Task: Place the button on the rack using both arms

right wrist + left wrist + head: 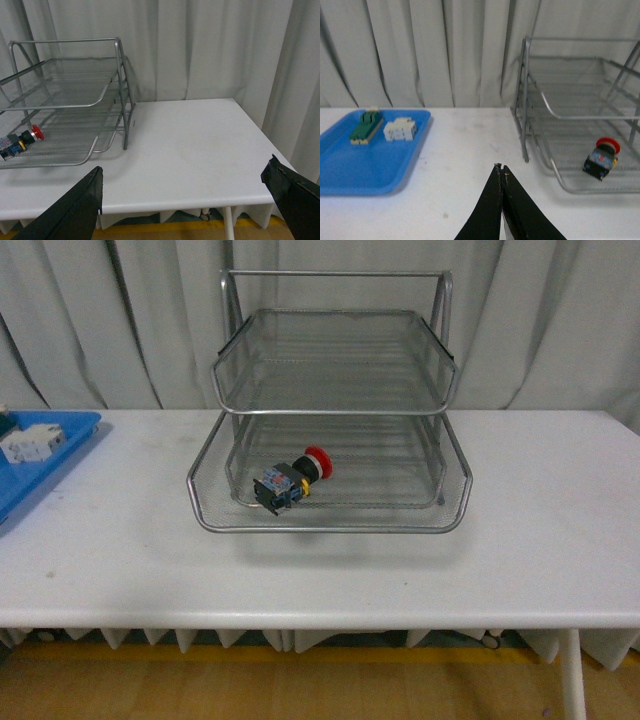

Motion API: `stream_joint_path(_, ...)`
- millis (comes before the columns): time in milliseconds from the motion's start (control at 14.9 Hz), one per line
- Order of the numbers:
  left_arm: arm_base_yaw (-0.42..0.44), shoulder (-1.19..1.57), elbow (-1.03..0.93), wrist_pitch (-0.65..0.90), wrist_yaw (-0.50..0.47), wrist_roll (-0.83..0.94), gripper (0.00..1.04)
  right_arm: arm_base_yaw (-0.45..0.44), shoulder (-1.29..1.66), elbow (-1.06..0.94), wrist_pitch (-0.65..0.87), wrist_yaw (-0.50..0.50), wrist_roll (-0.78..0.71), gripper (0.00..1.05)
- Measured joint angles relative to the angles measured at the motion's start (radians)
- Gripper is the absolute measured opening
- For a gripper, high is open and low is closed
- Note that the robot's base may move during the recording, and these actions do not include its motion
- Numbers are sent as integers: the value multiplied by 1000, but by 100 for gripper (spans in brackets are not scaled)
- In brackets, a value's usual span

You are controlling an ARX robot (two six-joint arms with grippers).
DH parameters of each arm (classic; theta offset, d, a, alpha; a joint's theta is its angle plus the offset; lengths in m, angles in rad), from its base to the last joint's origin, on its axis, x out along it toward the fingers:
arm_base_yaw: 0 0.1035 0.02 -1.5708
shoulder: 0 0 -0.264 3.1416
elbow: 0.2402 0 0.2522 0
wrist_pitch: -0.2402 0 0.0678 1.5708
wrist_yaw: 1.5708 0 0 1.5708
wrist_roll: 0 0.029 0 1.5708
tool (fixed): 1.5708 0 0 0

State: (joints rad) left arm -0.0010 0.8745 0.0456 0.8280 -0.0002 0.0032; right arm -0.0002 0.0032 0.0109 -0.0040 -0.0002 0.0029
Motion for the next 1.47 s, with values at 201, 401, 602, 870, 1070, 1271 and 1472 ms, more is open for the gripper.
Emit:
stream_joint_path(201, 0, -139, -31, -118, 0, 0, 2, 0, 0, 0, 0, 0, 0, 98)
stream_joint_path(401, 0, -284, -36, -254, 0, 0, 2, 0, 0, 0, 0, 0, 0, 98)
stream_joint_path(602, 0, -415, -37, -373, 0, 0, 2, 0, 0, 0, 0, 0, 0, 98)
stream_joint_path(870, 0, -548, -37, -502, 0, 0, 2, 0, 0, 0, 0, 0, 0, 98)
stream_joint_path(1070, 0, -623, -37, -575, 0, 0, 2, 0, 0, 0, 0, 0, 0, 98)
stream_joint_path(1271, 0, -682, -37, -634, 0, 0, 2, 0, 0, 0, 0, 0, 0, 98)
stream_joint_path(1472, 0, -847, -36, -840, 0, 0, 2, 0, 0, 0, 0, 0, 0, 98)
